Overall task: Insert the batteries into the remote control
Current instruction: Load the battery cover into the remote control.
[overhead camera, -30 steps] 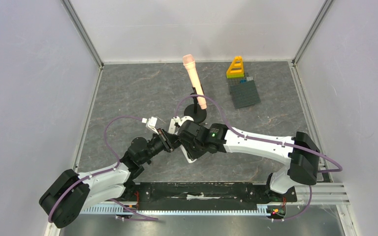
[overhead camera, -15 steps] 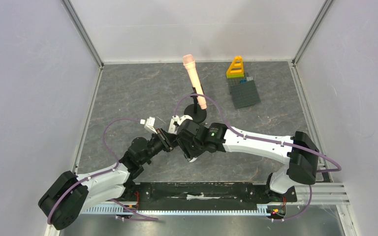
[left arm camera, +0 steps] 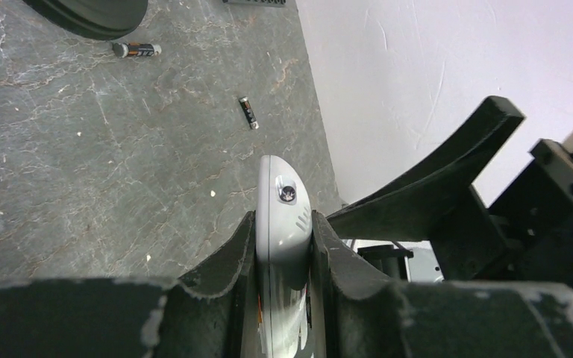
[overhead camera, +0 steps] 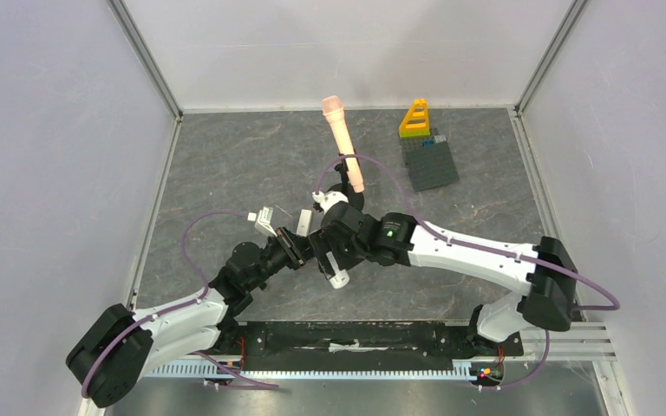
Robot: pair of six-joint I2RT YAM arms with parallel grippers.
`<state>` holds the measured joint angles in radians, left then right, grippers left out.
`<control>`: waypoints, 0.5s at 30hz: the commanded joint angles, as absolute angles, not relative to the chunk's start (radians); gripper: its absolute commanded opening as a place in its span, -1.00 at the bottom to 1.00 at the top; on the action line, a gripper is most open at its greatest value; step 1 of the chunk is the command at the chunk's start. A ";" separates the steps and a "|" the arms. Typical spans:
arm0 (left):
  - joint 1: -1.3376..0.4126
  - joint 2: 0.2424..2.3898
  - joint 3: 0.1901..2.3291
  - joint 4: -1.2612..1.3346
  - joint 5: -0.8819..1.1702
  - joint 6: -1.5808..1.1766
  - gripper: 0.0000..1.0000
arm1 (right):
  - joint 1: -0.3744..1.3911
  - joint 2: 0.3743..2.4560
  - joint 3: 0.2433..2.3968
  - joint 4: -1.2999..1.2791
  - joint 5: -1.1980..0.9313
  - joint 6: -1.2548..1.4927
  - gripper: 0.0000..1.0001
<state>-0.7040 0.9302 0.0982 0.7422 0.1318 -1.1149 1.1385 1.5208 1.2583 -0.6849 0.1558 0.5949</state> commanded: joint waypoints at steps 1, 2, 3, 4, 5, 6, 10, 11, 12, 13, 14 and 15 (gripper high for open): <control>-0.707 0.917 0.130 0.778 0.101 -1.185 -0.96 | 1.132 1.425 1.234 -0.620 0.165 0.619 0.72; -0.707 0.914 0.130 0.778 0.098 -1.195 -0.96 | 1.131 1.404 1.221 -0.608 0.167 0.634 0.77; -0.707 0.911 0.130 0.779 0.094 -1.205 -0.96 | 1.128 1.378 1.200 -0.593 0.172 0.654 0.82; -0.707 0.905 0.129 0.779 0.093 -1.215 -0.96 | 1.123 1.348 1.177 -0.577 0.176 0.679 0.85; -0.707 0.898 0.129 0.780 0.090 -1.222 -0.96 | 1.117 1.315 1.144 -0.555 0.178 0.703 0.87; -0.707 0.890 0.128 0.779 0.088 -1.233 -0.96 | 1.110 1.281 1.115 -0.538 0.179 0.734 0.89; -0.707 0.835 0.121 0.777 0.066 -1.290 -0.96 | 1.103 1.144 0.981 -0.456 0.231 0.867 0.89; -0.707 0.816 0.119 0.773 0.059 -1.310 -0.96 | 1.103 1.113 0.947 -0.416 0.232 0.897 0.89; -0.706 0.798 0.116 0.767 0.051 -1.330 -0.96 | 1.102 1.075 0.904 -0.374 0.235 0.933 0.89; -0.706 0.785 0.113 0.763 0.043 -1.347 -0.96 | 1.103 1.036 0.870 -0.341 0.242 0.972 0.89; -0.706 0.766 0.109 0.759 0.036 -1.368 -0.96 | 1.103 1.009 0.828 -0.293 0.241 0.994 0.88; -0.706 0.751 0.105 0.755 0.030 -1.387 -0.96 | 1.103 0.985 0.802 -0.266 0.242 1.021 0.87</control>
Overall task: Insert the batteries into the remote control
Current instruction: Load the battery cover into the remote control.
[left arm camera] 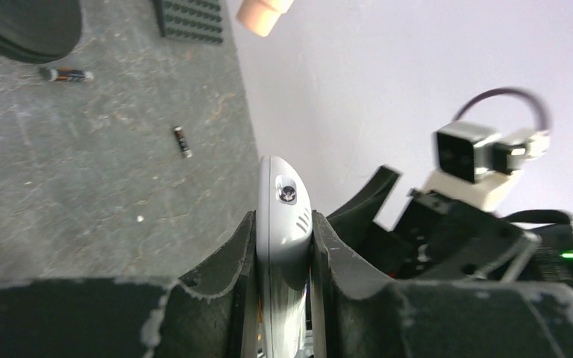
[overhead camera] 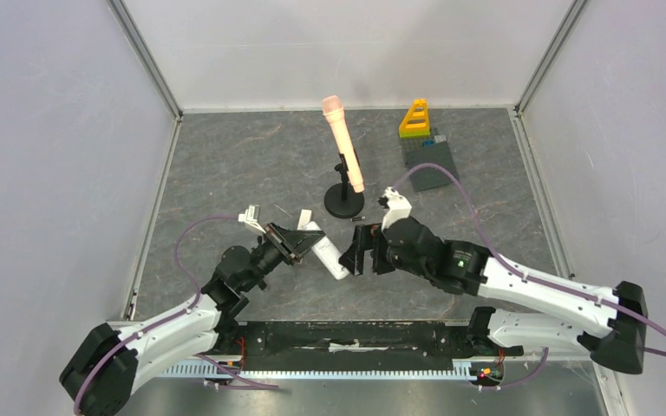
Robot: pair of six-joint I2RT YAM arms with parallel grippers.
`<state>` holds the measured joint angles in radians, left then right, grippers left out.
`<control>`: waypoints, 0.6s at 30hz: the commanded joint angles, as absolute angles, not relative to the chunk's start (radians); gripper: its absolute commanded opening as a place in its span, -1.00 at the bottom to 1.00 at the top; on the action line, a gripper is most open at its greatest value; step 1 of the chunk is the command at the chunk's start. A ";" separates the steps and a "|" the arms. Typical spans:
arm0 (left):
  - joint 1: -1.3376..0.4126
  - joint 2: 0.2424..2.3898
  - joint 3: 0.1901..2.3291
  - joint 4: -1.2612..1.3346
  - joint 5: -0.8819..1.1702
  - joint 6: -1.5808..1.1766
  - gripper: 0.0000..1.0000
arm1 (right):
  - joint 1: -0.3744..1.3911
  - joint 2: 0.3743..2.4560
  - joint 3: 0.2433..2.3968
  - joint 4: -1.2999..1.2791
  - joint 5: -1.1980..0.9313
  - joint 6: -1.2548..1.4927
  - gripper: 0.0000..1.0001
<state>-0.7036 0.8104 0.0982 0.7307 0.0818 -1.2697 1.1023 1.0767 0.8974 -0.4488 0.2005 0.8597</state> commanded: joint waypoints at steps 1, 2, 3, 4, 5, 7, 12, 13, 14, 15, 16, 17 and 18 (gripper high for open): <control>-0.706 0.735 0.102 0.752 0.025 -1.405 -0.96 | 1.102 0.966 0.777 -0.236 0.244 1.040 0.87; -0.706 0.723 0.099 0.752 0.025 -1.418 -0.96 | 1.103 0.949 0.756 -0.211 0.242 1.054 0.86; -0.706 0.711 0.096 0.752 0.024 -1.434 -0.96 | 1.103 0.939 0.744 -0.191 0.241 1.067 0.85; -0.706 0.700 0.094 0.753 0.025 -1.448 -0.96 | 1.103 0.929 0.734 -0.178 0.242 1.075 0.84; -0.706 0.694 0.094 0.753 0.025 -1.457 -0.96 | 1.102 0.917 0.723 -0.149 0.237 1.078 0.84; -0.706 0.679 0.092 0.754 0.026 -1.474 -0.96 | 1.103 0.908 0.714 -0.127 0.236 1.086 0.82; -0.706 0.661 0.092 0.758 0.026 -1.485 -0.96 | 1.103 0.927 0.717 -0.113 0.231 1.088 0.73; -0.706 0.660 0.092 0.760 0.027 -1.485 -0.96 | 1.103 0.935 0.720 -0.114 0.227 1.087 0.71; -0.707 0.660 0.092 0.760 0.028 -1.486 -0.96 | 1.102 0.944 0.722 -0.115 0.220 1.083 0.68; -0.707 0.661 0.092 0.761 0.029 -1.489 -0.96 | 1.103 0.952 0.725 -0.119 0.216 1.083 0.65; -0.707 0.661 0.090 0.764 0.029 -1.491 -0.96 | 1.103 0.961 0.727 -0.123 0.212 1.081 0.62; -0.706 0.660 0.088 0.767 0.027 -1.493 -0.96 | 1.103 0.967 0.727 -0.129 0.210 1.079 0.60; -0.706 0.660 0.086 0.768 0.026 -1.497 -0.96 | 1.104 0.973 0.727 -0.135 0.209 1.077 0.57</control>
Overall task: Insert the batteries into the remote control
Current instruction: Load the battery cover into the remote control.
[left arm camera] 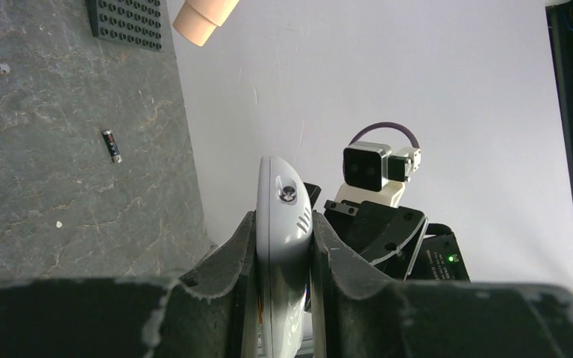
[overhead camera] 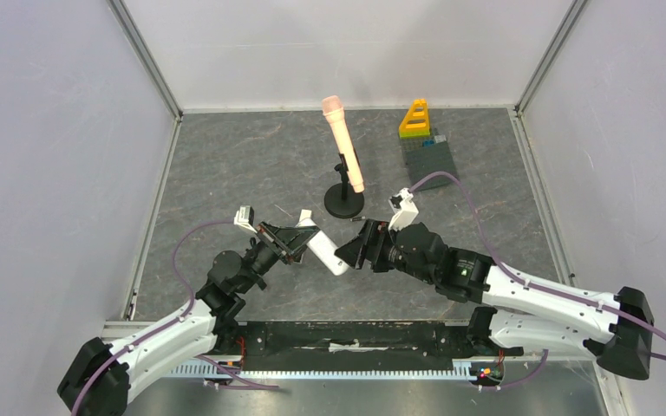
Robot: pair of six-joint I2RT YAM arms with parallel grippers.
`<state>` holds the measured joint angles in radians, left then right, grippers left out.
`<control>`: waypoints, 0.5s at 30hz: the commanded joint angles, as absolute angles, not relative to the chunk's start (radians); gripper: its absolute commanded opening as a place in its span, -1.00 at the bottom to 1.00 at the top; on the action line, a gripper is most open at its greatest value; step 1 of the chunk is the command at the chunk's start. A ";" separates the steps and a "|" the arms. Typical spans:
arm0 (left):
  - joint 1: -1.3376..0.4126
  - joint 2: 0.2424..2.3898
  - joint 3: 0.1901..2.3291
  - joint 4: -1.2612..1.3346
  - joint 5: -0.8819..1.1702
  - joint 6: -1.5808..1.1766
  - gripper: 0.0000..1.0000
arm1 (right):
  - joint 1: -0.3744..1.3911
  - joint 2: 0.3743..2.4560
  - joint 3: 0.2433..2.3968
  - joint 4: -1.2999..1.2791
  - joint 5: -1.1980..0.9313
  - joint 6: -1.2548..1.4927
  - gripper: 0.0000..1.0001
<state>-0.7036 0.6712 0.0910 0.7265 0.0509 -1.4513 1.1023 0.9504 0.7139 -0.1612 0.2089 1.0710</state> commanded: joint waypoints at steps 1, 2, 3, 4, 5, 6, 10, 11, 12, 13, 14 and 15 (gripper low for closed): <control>-0.706 0.660 0.085 0.771 0.023 -1.501 -0.96 | 1.103 0.977 0.726 -0.139 0.208 1.074 0.54; -0.706 0.658 0.083 0.773 0.022 -1.504 -0.96 | 1.103 0.982 0.724 -0.142 0.207 1.070 0.51; -0.706 0.657 0.082 0.773 0.020 -1.508 -0.96 | 1.103 0.985 0.725 -0.148 0.210 1.066 0.47; -0.707 0.658 0.081 0.774 0.019 -1.513 -0.96 | 1.103 0.989 0.726 -0.155 0.214 1.063 0.40; -0.706 0.655 0.081 0.777 0.019 -1.516 -0.96 | 1.103 0.995 0.728 -0.160 0.216 1.060 0.33; -0.706 0.655 0.081 0.778 0.020 -1.519 -0.96 | 1.103 0.996 0.730 -0.168 0.220 1.056 0.27; -0.706 0.653 0.083 0.775 0.021 -1.509 -0.96 | 1.102 1.003 0.749 -0.172 0.224 1.034 0.32; -0.706 0.653 0.083 0.769 0.022 -1.501 -0.96 | 1.103 1.004 0.761 -0.175 0.226 1.023 0.38; -0.707 0.650 0.083 0.759 0.023 -1.498 -0.96 | 1.103 1.002 0.773 -0.182 0.233 1.013 0.49; -0.707 0.651 0.081 0.751 0.024 -1.490 -0.96 | 1.103 0.998 0.785 -0.188 0.241 1.006 0.59; -0.706 0.651 0.079 0.746 0.025 -1.481 -0.96 | 1.103 0.992 0.798 -0.192 0.249 0.995 0.67; -0.706 0.648 0.078 0.734 0.026 -1.476 -0.96 | 1.103 0.983 0.807 -0.197 0.258 0.987 0.74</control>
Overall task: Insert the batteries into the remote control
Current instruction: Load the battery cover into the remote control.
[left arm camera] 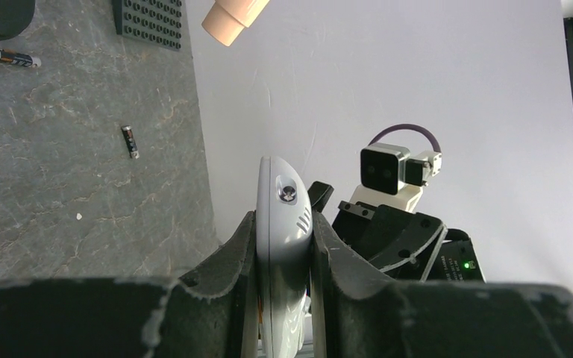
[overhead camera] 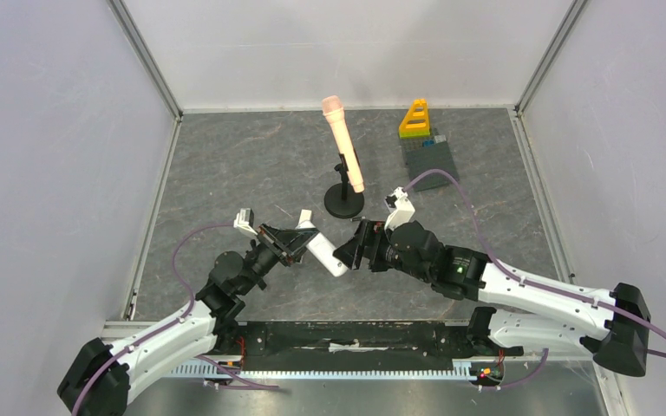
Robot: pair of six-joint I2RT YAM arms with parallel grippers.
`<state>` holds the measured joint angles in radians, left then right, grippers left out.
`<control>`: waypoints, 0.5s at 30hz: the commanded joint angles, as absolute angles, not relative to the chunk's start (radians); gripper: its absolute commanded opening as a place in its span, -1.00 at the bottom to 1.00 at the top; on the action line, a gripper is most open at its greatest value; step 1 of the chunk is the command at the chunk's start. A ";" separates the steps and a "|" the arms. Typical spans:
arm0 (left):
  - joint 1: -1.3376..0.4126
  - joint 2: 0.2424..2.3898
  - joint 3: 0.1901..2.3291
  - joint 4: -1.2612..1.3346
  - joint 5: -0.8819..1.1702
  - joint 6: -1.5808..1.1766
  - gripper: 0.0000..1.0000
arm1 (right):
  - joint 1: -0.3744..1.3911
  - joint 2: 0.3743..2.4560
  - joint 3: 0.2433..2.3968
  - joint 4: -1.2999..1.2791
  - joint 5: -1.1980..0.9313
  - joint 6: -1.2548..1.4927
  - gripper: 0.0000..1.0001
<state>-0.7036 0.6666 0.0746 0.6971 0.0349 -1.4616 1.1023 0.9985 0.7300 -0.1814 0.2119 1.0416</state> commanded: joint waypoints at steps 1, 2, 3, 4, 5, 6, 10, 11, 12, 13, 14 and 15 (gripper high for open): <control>-0.707 0.647 0.076 0.724 0.026 -1.471 -0.96 | 1.103 0.975 0.817 -0.197 0.263 0.973 0.78; -0.706 0.647 0.074 0.718 0.025 -1.463 -0.96 | 1.103 0.966 0.825 -0.196 0.264 0.956 0.83; -0.706 0.644 0.072 0.708 0.026 -1.459 -0.96 | 1.103 0.961 0.833 -0.196 0.262 0.931 0.85; -0.707 0.644 0.072 0.700 0.028 -1.456 -0.96 | 1.103 0.962 0.846 -0.197 0.251 0.895 0.88; -0.707 0.644 0.072 0.691 0.032 -1.453 -0.96 | 1.102 0.965 0.858 -0.198 0.234 0.857 0.90; -0.706 0.644 0.075 0.682 0.036 -1.450 -0.96 | 1.103 0.976 0.877 -0.201 0.204 0.802 0.92; -0.706 0.645 0.103 0.622 0.065 -1.439 -0.96 | 1.108 1.108 1.018 -0.342 0.090 0.582 0.94; -0.707 0.645 0.113 0.605 0.072 -1.437 -0.96 | 1.115 1.142 1.058 -0.389 0.090 0.537 0.94; -0.707 0.646 0.120 0.593 0.080 -1.436 -0.96 | 1.124 1.179 1.083 -0.434 0.093 0.503 0.94; -0.707 0.645 0.129 0.581 0.085 -1.434 -0.96 | 1.135 1.204 1.104 -0.465 0.100 0.472 0.94; -0.707 0.645 0.136 0.569 0.091 -1.434 -0.96 | 1.143 1.227 1.116 -0.479 0.101 0.451 0.93; -0.707 0.645 0.140 0.560 0.094 -1.433 -0.96 | 1.154 1.243 1.125 -0.488 0.101 0.430 0.92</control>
